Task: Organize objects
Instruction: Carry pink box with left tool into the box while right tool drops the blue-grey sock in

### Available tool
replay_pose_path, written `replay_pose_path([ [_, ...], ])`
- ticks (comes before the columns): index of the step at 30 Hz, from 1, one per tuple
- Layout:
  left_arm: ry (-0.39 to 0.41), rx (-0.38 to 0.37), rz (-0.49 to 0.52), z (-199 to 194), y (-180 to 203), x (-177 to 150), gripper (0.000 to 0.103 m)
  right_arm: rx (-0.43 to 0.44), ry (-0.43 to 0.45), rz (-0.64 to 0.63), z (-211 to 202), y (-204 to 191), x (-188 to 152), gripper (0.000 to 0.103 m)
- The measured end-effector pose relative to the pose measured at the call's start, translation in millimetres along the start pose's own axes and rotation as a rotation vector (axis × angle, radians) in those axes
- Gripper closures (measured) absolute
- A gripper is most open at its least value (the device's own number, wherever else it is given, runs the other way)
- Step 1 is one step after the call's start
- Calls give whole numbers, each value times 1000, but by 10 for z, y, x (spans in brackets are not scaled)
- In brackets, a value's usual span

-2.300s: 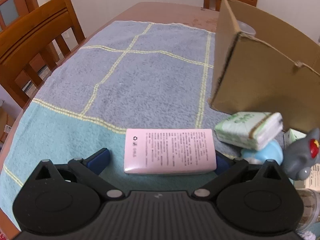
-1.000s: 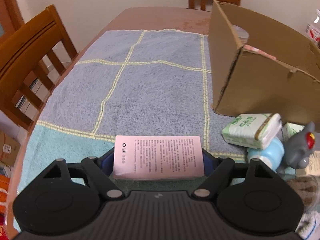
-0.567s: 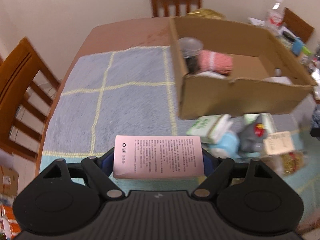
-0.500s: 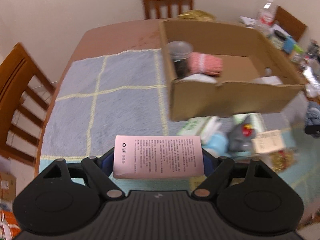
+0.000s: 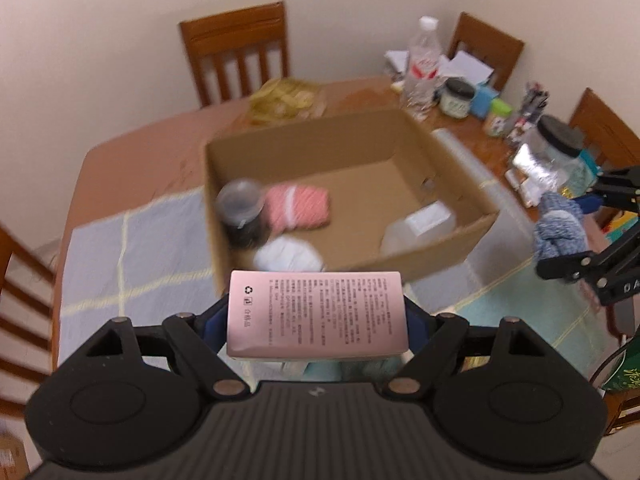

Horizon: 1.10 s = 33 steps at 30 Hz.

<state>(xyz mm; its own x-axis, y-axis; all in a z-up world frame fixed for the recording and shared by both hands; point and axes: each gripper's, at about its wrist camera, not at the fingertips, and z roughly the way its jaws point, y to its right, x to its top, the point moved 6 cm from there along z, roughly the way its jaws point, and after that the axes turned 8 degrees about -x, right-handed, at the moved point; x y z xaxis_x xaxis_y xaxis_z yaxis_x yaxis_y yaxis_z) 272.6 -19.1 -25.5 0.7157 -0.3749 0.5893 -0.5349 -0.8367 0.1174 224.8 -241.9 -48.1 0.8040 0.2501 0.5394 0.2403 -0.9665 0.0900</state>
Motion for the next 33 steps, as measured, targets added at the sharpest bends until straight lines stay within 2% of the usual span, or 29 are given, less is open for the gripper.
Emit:
replay_pose_path([
  [6,58,-7,21,154,91,449,21,-40,64,-4,-113,51,319,22],
  [8,90,-20,5,196,104,576,14,-51,80,-10,-139,57,402,22],
  [9,98,-27,1,237,101,641,6,-56,88,-13,-150,61,439,22],
  [12,103,-8,-33,329,61,735,5,-57,100,-6,-156,72,525,22],
  [17,87,-31,-62,367,3,648,5,-53,101,-4,-111,58,576,22],
  [25,89,49,-21,306,-89,394,4,-47,85,-6,57,31,753,22],
  [33,75,103,-51,220,-284,145,3,-58,68,4,381,70,1059,22],
])
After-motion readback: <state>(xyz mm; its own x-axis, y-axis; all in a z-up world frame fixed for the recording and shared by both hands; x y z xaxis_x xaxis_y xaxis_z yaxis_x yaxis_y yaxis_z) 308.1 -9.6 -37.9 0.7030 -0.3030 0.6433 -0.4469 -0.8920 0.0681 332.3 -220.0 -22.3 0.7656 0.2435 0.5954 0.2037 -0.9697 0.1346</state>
